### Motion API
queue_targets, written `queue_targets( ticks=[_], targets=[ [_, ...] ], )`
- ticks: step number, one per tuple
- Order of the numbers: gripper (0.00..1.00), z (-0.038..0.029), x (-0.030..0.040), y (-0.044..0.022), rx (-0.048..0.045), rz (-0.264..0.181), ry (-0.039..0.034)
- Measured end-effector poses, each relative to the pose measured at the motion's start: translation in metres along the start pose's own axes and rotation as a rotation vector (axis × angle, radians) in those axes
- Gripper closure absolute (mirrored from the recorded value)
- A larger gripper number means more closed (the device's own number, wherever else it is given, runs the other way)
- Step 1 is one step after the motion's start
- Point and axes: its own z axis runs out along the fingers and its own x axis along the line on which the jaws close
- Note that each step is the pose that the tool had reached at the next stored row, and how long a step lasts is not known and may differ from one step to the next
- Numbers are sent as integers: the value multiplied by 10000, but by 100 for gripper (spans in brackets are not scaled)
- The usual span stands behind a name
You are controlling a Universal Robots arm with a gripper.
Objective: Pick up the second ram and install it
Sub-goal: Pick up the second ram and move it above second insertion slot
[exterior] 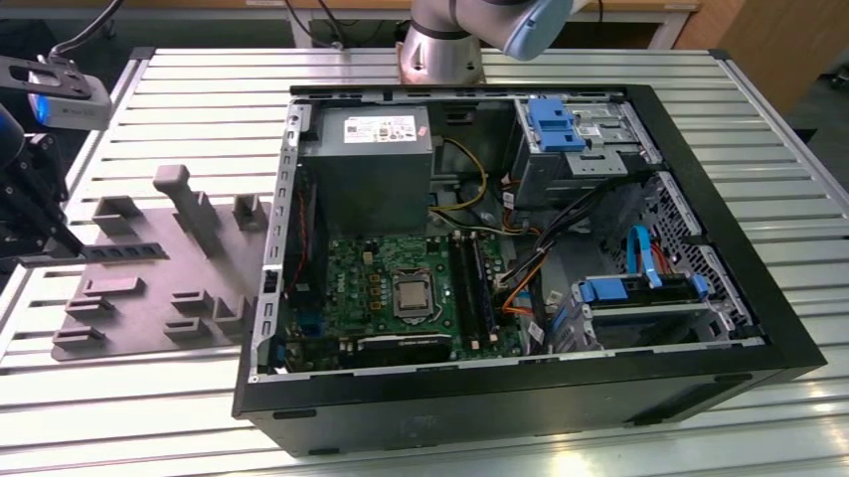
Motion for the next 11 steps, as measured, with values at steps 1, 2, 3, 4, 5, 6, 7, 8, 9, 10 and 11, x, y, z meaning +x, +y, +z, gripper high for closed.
queue_targets(
  ticks=[1,2,3,4,5,6,7,8,9,10,11],
  targets=[
    [88,-5,0,0,-1,0,0],
    [88,-10,0,0,-1,0,1],
    [88,-14,0,1,1,0,-1],
    [88,-18,0,1,1,0,-1],
    [88,-23,0,1,1,0,0],
    [88,-29,-1,1,0,0,0],
    [88,-34,-1,1,1,0,0],
    [88,-39,-1,2,1,0,0],
    [88,-46,-1,2,1,0,0],
    [88,-52,-1,2,1,0,0],
    [88,-57,-1,2,2,0,-1]
  ],
)
